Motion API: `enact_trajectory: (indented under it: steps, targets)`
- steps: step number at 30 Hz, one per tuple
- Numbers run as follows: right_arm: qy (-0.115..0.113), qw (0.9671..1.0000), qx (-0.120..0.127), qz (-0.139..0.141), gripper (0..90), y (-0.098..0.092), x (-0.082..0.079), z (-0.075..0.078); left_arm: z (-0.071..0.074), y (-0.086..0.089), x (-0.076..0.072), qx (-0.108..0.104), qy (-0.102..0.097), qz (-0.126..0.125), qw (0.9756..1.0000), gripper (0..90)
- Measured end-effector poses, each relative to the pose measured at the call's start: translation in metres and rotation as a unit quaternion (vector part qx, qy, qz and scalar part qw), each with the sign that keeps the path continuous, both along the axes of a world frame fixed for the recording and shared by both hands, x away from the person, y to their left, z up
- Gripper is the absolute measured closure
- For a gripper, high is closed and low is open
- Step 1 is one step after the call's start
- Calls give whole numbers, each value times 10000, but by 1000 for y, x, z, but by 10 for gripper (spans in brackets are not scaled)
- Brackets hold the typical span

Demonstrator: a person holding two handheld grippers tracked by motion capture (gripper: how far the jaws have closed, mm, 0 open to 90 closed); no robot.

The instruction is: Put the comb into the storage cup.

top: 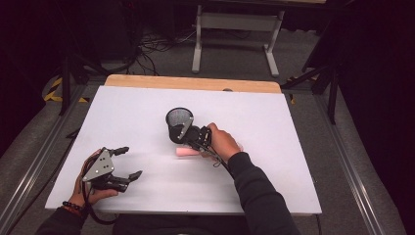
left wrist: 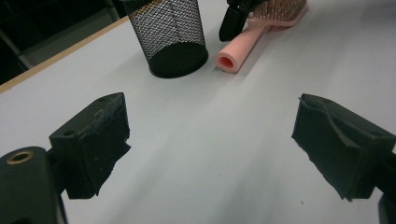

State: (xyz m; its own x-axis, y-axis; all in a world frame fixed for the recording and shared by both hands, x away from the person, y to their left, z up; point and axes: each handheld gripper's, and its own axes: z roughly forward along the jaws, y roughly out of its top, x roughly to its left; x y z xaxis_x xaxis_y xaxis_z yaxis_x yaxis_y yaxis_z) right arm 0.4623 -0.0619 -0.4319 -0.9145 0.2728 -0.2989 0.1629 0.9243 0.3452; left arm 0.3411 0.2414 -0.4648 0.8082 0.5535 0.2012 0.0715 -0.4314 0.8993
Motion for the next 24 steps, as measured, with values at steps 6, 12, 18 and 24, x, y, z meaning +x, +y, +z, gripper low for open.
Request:
enact_trajectory:
  steps: [6,12,18,24]
  targets:
    - [49,9998,-78,173,900,7,-9,0,-2,4,-2,-8,12,44,10000,115]
    - [28,9992,-128,366,900,11,-21,-1,-2,9,-3,-17,50,121,9999,115]
    - [-4,9991,13,429,900,8,-36,-4,-5,11,-3,0,112,170,9998,117]
    - [-29,9985,86,535,900,3,-50,-11,-5,11,-4,-35,174,166,9997,116]
